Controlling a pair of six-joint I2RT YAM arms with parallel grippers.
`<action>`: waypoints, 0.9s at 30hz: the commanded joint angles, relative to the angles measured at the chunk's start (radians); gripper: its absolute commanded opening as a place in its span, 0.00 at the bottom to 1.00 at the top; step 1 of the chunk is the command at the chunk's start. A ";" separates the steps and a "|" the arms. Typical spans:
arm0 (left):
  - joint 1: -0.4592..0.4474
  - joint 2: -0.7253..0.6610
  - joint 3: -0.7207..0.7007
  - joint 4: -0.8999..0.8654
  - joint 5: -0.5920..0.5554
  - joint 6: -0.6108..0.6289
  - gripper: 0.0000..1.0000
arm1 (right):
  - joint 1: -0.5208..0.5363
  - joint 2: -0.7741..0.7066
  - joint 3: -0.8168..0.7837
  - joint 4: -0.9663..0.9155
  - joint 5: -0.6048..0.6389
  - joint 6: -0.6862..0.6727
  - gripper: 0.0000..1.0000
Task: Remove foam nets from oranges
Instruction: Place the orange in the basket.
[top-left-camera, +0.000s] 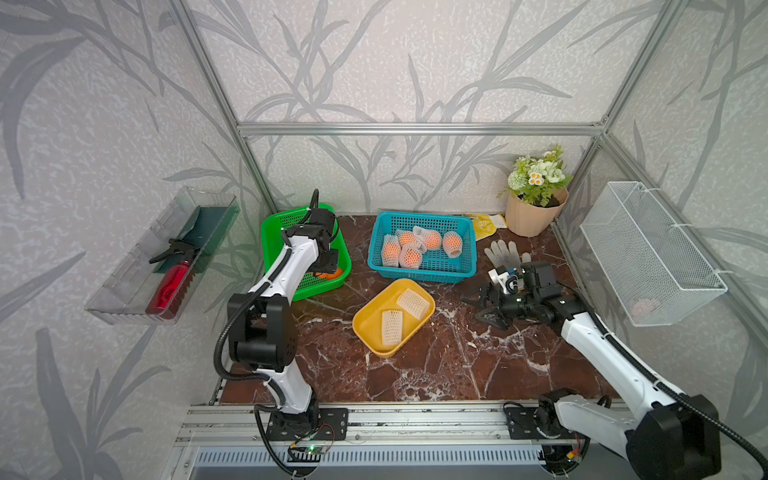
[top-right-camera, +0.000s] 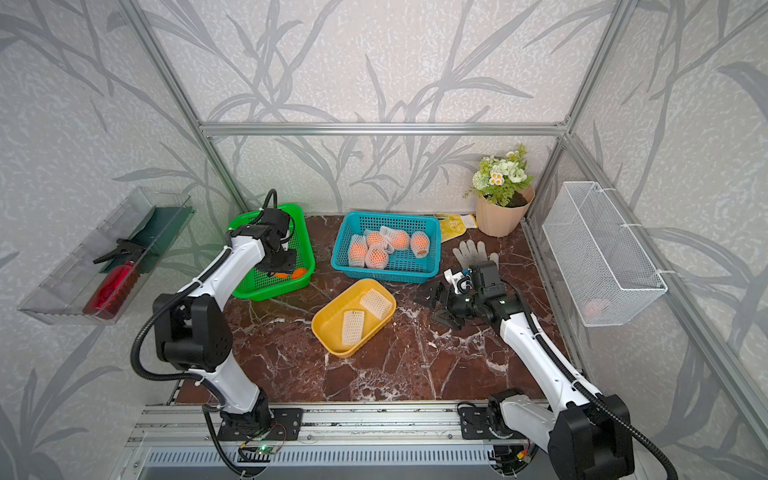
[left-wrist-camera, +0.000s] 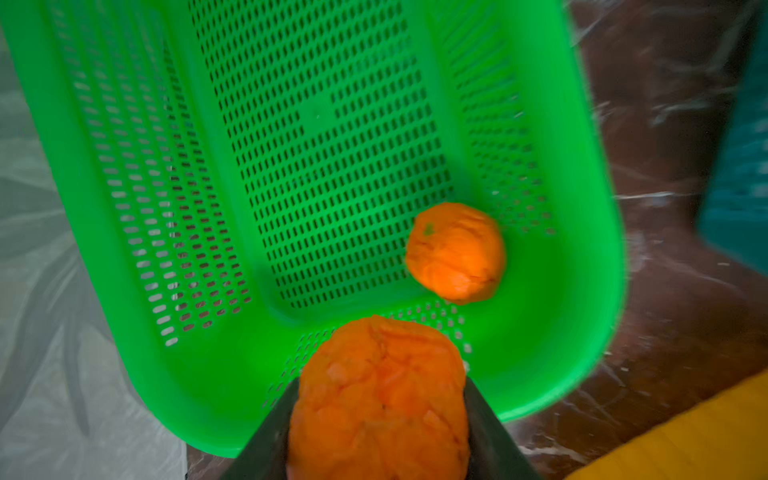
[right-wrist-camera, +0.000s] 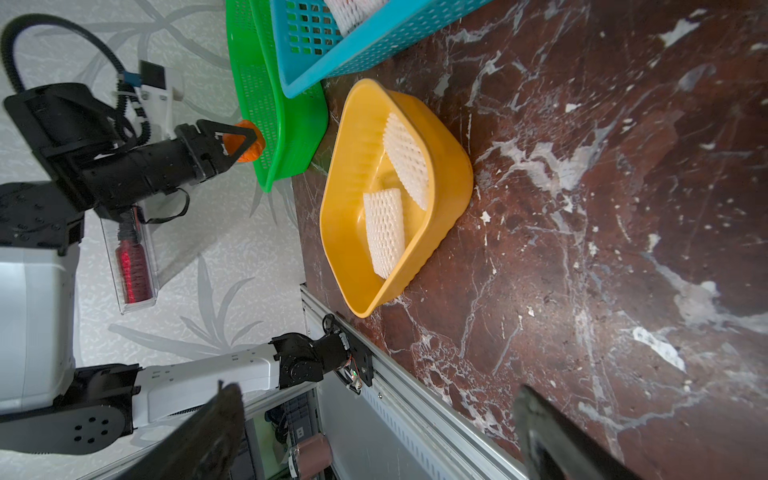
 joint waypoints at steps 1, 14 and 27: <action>0.035 0.042 0.030 -0.084 -0.046 -0.011 0.29 | 0.000 0.024 0.043 -0.023 0.005 -0.022 0.99; 0.067 0.145 0.057 -0.092 0.085 -0.035 0.63 | 0.003 0.188 0.178 -0.061 0.079 -0.091 0.99; 0.062 -0.171 0.051 0.002 0.349 -0.083 0.80 | 0.026 0.406 0.460 -0.200 0.350 -0.242 0.99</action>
